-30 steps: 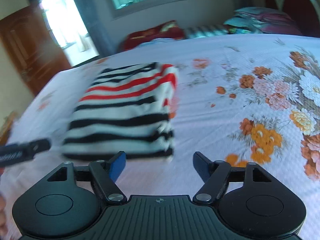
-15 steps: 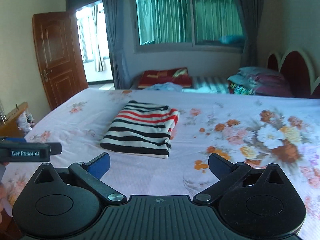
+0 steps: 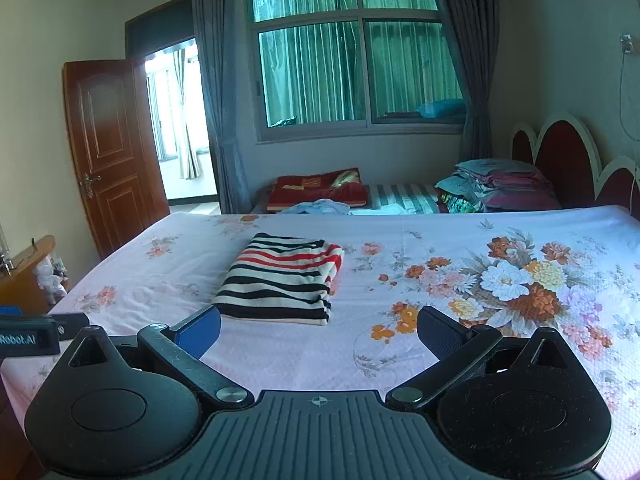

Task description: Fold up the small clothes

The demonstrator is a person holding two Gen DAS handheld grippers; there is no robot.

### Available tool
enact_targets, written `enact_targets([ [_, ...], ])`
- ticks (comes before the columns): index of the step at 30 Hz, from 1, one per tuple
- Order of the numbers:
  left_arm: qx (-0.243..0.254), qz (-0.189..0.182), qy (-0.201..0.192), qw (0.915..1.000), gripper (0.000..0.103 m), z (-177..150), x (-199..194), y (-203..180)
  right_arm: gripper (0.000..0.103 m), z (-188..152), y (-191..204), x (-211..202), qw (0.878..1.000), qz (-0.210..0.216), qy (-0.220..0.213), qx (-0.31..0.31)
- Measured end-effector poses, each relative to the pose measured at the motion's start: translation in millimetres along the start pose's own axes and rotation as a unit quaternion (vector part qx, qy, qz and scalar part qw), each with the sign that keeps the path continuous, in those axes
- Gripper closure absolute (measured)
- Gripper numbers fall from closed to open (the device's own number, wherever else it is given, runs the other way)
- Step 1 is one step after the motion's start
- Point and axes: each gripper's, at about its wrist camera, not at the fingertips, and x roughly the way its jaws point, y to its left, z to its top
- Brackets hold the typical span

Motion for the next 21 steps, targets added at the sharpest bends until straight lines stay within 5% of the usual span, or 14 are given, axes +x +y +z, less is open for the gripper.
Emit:
enact_targets([
  [21, 0.000, 0.000, -0.010, 0.9999, 0.003, -4, -20, -6, 0.000, -4, -5, -21, 1.000, 0.013, -0.013, 0.008],
])
